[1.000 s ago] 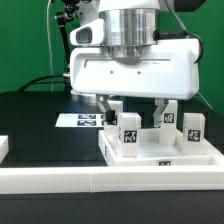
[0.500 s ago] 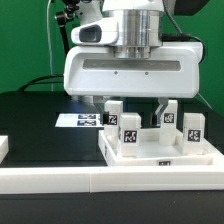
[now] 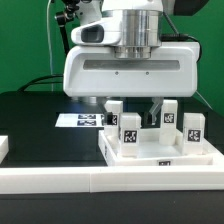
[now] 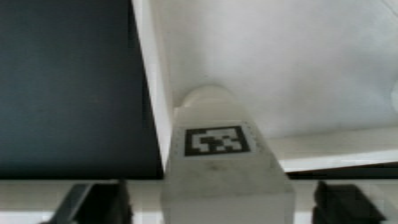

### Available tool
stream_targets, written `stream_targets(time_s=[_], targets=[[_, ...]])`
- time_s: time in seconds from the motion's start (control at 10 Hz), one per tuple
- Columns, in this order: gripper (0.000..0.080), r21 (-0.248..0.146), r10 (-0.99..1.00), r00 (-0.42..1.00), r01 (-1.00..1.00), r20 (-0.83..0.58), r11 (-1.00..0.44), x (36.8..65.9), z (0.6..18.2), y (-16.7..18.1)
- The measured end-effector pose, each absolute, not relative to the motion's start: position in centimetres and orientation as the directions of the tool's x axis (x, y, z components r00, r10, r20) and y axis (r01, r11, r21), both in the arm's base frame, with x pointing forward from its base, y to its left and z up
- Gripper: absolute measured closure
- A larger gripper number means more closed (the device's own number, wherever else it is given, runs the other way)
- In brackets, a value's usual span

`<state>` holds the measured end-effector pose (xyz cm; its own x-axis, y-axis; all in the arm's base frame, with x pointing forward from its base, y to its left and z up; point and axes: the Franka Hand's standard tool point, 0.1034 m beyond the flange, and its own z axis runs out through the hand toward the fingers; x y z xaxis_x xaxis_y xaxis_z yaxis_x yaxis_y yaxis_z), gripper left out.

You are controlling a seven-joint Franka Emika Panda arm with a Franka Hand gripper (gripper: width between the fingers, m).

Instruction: Assemble square table

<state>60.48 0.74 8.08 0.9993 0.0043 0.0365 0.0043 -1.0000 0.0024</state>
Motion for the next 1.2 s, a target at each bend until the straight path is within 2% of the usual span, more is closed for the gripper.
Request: stream_targets(time_s=[0.1, 0.2, 0.5, 0.8, 1.0, 1.2], targets=[[0.0422, 0.002, 0.004, 0.999, 0.004, 0.037, -1.0, 60.48, 8.08, 0.72], [0.0511, 0.002, -0.002, 0.999, -0.002, 0.037, -1.0, 60.48, 8.08, 0.72], [0.0511, 0.0, -0.032, 0.999, -0.032, 0.037, -0.999, 60.48, 8.08, 0.74], [0.0511, -0.021, -0.444, 0.894, -0.444, 0.055, -0.896, 60.44, 8.0, 0.8], [0.0509, -0.034, -0.597, 0.8, -0.596, 0.061, -0.802, 60.51, 7.96, 0.79], [0.0509, -0.047, -0.788, 0.613, -0.787, 0.057, -0.615, 60.51, 7.94, 1.03]])
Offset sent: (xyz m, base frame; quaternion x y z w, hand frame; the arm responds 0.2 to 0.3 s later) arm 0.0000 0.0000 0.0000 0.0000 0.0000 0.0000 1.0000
